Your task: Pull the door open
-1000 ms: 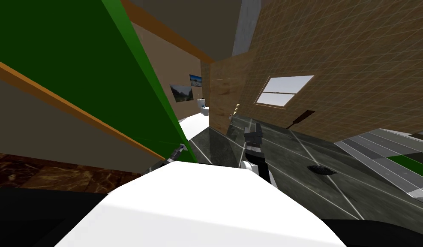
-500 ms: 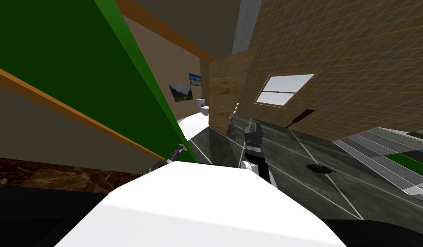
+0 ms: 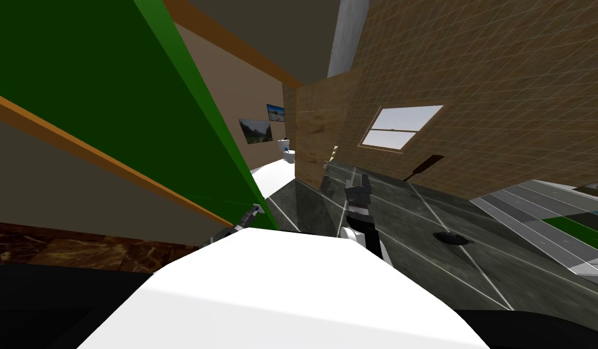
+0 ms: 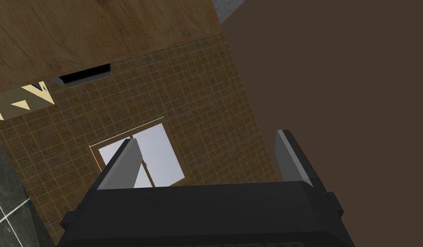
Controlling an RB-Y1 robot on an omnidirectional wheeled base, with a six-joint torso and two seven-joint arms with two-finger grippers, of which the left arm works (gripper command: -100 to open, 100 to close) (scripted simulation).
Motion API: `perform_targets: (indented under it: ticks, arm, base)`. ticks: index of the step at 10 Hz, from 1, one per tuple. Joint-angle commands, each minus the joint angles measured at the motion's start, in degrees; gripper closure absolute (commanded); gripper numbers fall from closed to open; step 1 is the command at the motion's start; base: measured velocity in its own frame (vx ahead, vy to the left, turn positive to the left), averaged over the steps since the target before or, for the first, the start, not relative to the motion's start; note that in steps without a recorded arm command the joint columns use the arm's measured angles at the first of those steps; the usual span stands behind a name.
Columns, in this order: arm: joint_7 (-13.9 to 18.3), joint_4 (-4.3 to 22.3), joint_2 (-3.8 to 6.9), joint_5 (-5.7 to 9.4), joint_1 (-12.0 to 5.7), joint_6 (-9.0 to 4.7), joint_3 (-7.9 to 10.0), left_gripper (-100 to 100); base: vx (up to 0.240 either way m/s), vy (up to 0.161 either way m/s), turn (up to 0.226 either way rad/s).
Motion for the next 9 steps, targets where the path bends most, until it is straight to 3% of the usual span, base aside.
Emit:
perform_targets:
  ticks: [1,3,4,9]
  arm:
    - [0.01,0.11,-0.03,-0.02,-0.05,-0.19,-0.03,100]
    - [0.01,0.11,-0.03,-0.02,-0.05,-0.19,-0.03,100]
    - [0.18,0.64,0.38,0.05,0.83,-1.46,0.12,100]
    - [0.18,0.64,0.38,0.05,0.83,-1.46,0.12,100]
  base:
    - [0.008,-0.011,-0.031]
    - [0.0,0.0,0.0]
    - [-0.014,0.02,0.056]
    - [-0.003,0.005,0.014]
